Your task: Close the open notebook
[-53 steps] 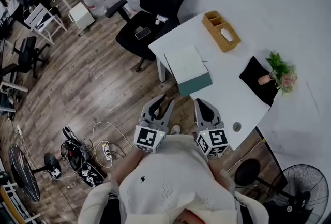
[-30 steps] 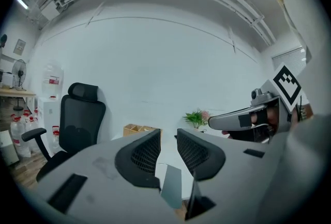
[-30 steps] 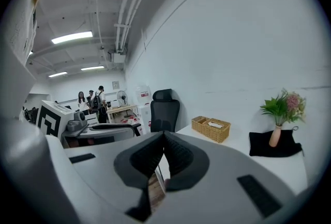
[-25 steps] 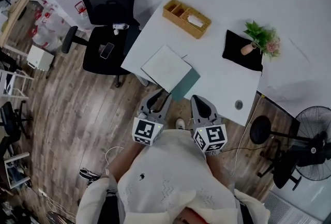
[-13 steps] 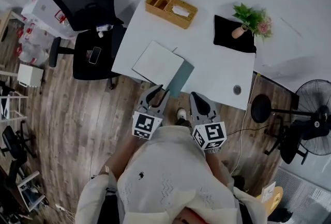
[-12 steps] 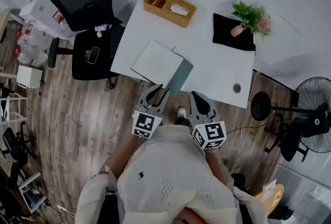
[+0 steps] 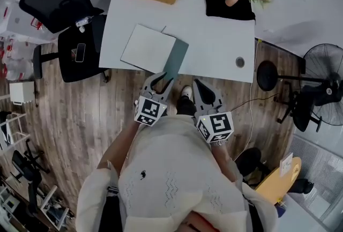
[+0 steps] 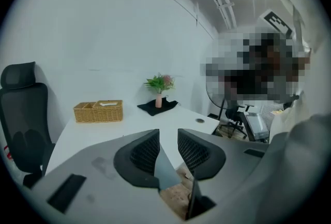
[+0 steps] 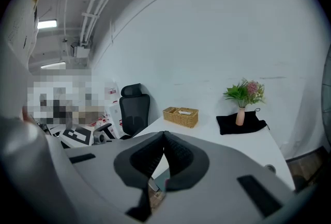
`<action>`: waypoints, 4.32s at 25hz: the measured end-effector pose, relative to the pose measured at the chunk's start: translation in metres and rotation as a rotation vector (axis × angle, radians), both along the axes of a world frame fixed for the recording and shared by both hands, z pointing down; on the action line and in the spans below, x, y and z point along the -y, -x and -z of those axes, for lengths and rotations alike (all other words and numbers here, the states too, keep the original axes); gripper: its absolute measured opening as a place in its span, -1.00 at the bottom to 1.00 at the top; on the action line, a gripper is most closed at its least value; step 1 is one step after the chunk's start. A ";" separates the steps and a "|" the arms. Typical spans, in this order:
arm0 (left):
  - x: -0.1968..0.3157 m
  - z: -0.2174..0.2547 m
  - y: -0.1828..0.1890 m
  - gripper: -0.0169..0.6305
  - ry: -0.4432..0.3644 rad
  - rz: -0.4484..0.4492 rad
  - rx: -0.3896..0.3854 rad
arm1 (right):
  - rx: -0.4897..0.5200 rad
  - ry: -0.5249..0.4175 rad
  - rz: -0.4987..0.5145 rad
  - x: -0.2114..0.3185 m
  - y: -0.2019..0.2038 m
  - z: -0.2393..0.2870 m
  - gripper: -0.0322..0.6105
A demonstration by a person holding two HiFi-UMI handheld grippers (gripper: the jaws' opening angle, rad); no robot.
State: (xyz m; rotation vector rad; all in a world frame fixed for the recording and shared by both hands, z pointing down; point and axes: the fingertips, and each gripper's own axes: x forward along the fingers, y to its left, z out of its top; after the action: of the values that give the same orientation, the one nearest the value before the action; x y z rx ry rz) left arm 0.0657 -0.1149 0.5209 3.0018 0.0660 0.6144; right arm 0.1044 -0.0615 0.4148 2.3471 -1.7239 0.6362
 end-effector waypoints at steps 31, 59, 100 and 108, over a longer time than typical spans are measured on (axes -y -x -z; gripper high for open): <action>-0.050 -0.141 -0.009 -0.54 -0.309 -0.232 0.299 | 0.135 0.119 -0.105 -0.044 0.002 -0.063 -0.90; -0.048 -0.184 -0.024 -0.60 -0.806 -0.311 0.444 | 0.158 0.127 -0.080 -0.053 0.019 -0.078 -0.90; -0.029 -0.128 -0.019 -0.88 0.067 -0.059 0.225 | 0.086 0.103 0.004 -0.028 0.025 -0.055 -0.90; -0.023 -0.117 -0.016 -0.88 0.057 -0.030 0.196 | 0.065 0.075 0.027 -0.018 0.026 -0.045 -0.90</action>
State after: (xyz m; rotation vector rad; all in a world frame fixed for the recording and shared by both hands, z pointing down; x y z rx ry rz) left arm 0.0817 -0.0920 0.6374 2.8743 0.1141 0.8905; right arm 0.0783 -0.0432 0.4600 2.2732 -1.7229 0.7670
